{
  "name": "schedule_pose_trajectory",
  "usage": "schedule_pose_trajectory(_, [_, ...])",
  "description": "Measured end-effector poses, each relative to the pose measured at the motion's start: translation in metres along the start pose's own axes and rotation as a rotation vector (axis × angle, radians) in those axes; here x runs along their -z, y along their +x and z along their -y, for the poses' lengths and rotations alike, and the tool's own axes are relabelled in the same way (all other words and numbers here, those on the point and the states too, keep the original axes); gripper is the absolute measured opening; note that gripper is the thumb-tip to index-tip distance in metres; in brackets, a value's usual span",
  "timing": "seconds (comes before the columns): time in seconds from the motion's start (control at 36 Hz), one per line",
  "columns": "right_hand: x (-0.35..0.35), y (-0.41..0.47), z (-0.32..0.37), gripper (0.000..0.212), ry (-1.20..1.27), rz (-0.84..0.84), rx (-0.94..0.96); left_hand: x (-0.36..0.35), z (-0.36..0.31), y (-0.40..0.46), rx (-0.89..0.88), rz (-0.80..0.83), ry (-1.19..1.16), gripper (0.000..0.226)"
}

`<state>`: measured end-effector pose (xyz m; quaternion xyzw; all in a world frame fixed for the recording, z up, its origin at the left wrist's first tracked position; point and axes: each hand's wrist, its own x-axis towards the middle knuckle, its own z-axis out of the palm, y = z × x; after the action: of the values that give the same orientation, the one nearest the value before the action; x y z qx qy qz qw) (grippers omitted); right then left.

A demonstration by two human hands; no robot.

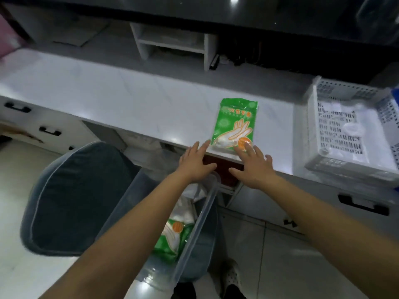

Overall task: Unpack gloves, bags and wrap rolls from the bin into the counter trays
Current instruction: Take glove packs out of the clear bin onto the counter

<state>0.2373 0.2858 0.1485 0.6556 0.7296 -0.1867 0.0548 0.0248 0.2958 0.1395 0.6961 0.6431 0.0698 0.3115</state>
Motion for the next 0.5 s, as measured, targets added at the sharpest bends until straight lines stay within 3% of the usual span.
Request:
schedule_pose_trajectory(0.08, [-0.007,-0.014,0.026,0.075,-0.002,-0.065,0.141,-0.003,0.035,-0.052,0.045,-0.126,-0.194,0.079])
schedule_pose_trajectory(0.17, [-0.036,-0.038,0.050,0.076,-0.021,-0.023,0.276,-0.029,0.084,-0.113,0.219,-0.191,-0.229,0.082])
schedule_pose_trajectory(0.28, [-0.107,-0.073,0.087,0.075,-0.088,0.228,0.438,-0.086,0.151,-0.192,0.670,-0.116,-0.257,0.090])
schedule_pose_trajectory(0.36, [-0.159,-0.090,0.107,0.078,-0.198,0.475,0.486,-0.122,0.183,-0.241,0.867,-0.006,-0.332,0.096])
schedule_pose_trajectory(0.42, [-0.187,-0.090,0.118,0.081,-0.239,0.587,0.508,-0.139,0.198,-0.263,0.961,-0.014,-0.466,0.097])
schedule_pose_trajectory(0.5, [-0.219,-0.077,0.140,0.081,-0.264,0.647,0.497,-0.155,0.214,-0.279,1.082,-0.154,-0.824,0.100])
